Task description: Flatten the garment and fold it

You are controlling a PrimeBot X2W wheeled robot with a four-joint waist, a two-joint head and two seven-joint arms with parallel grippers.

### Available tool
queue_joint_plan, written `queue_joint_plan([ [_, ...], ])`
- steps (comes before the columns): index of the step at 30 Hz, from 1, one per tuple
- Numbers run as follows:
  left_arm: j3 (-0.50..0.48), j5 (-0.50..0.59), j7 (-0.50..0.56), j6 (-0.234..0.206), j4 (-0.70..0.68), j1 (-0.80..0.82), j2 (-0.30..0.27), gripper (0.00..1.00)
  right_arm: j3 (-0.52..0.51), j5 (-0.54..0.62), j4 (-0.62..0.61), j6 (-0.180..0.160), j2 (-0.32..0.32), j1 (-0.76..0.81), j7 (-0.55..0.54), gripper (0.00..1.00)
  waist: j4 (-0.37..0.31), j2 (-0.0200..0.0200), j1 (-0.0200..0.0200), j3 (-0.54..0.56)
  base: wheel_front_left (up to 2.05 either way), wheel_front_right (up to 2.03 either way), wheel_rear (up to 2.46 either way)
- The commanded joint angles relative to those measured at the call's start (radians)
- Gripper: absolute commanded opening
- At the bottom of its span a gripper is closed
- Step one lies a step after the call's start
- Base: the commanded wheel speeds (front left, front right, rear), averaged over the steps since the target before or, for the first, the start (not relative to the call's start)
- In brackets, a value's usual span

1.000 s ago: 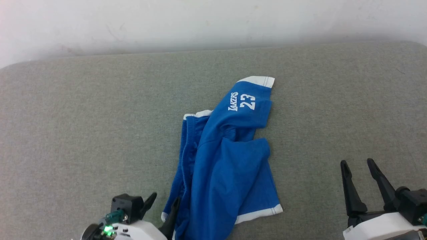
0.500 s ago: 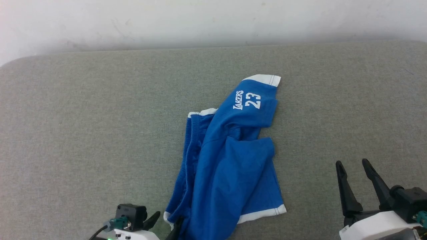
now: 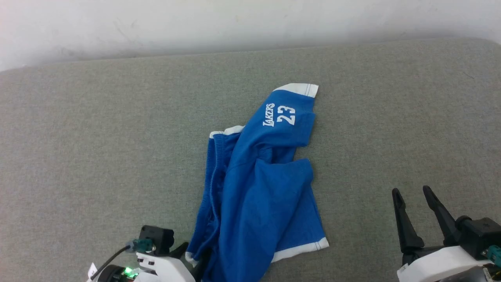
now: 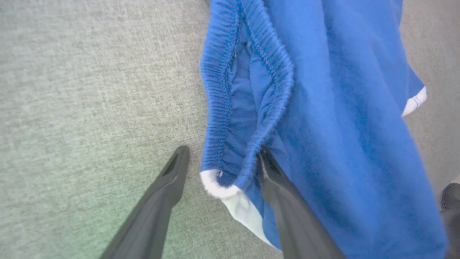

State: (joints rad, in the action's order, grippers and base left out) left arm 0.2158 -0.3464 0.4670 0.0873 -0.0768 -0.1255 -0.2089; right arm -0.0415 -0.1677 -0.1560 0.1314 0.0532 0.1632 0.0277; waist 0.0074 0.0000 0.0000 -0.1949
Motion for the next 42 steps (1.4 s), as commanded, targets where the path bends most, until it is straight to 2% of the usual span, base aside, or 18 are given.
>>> queue_joint_plan([
  [1, 0.004, -0.006, 0.017, 0.0, 0.019, 0.009, -0.005, 0.46, -0.001, 0.0, -0.003, -0.001, -0.003, -0.016, 0.0, 1.0, -0.004, 0.0, 0.0, -0.003, 0.0, 0.0, 0.0],
  [2, 0.004, -0.009, 0.023, -0.001, 0.021, 0.01, -0.005, 0.19, -0.001, 0.0, -0.003, -0.001, -0.003, -0.016, 0.0, 1.0, -0.005, 0.0, 0.0, -0.004, 0.0, 0.0, 0.0],
  [3, 0.006, -0.012, 0.033, -0.001, 0.019, 0.009, -0.007, 0.0, -0.001, -0.001, -0.003, -0.001, -0.003, -0.017, 0.0, 1.0, -0.006, 0.0, 0.0, -0.005, 0.0, 0.0, 0.0],
  [6, 0.009, -0.024, 0.052, 0.001, 0.008, 0.005, -0.009, 0.0, -0.002, -0.003, 0.0, -0.001, -0.003, -0.018, 0.001, 1.0, -0.006, 0.0, 0.0, -0.006, 0.0, 0.0, 0.0],
  [9, -0.001, -0.028, 0.025, -0.005, -0.011, 0.007, -0.006, 0.0, -0.002, -0.006, 0.002, -0.001, -0.003, -0.021, 0.002, 1.0, -0.002, 0.0, 0.0, -0.007, 0.0, 0.0, 0.0],
  [16, -0.061, -0.018, -0.127, -0.043, -0.045, 0.036, 0.016, 0.0, 0.025, -0.002, 0.006, -0.001, -0.003, -0.036, -0.011, 1.0, 0.012, 0.0, 0.0, -0.003, 0.0, 0.0, 0.0],
  [18, -0.081, -0.01, -0.172, -0.059, -0.044, 0.041, 0.02, 0.0, 0.056, -0.011, 0.012, -0.001, -0.003, -0.035, -0.045, 1.0, 0.017, 0.0, 0.0, -0.002, 0.0, 0.0, 0.0],
  [23, -0.1, 0.021, -0.251, -0.1, -0.048, 0.036, 0.034, 0.0, 0.173, -0.037, 0.013, -0.001, -0.003, -0.008, -0.224, 1.0, 0.026, 0.0, 0.0, -0.004, 0.0, 0.0, 0.0],
  [30, -0.081, 0.026, -0.293, -0.109, -0.027, 0.042, 0.059, 0.0, 0.236, -0.024, 0.018, -0.001, 0.026, 0.011, -0.424, 1.0, 0.038, 0.0, 0.0, -0.021, 0.0, 0.0, 0.0],
  [42, -0.063, 0.021, -0.305, -0.103, -0.004, 0.079, 0.063, 0.0, 0.32, -0.034, 0.092, -0.001, 0.052, -0.043, -0.491, 1.0, 0.05, 0.0, 0.0, -0.044, 0.0, 0.0, 0.0],
])
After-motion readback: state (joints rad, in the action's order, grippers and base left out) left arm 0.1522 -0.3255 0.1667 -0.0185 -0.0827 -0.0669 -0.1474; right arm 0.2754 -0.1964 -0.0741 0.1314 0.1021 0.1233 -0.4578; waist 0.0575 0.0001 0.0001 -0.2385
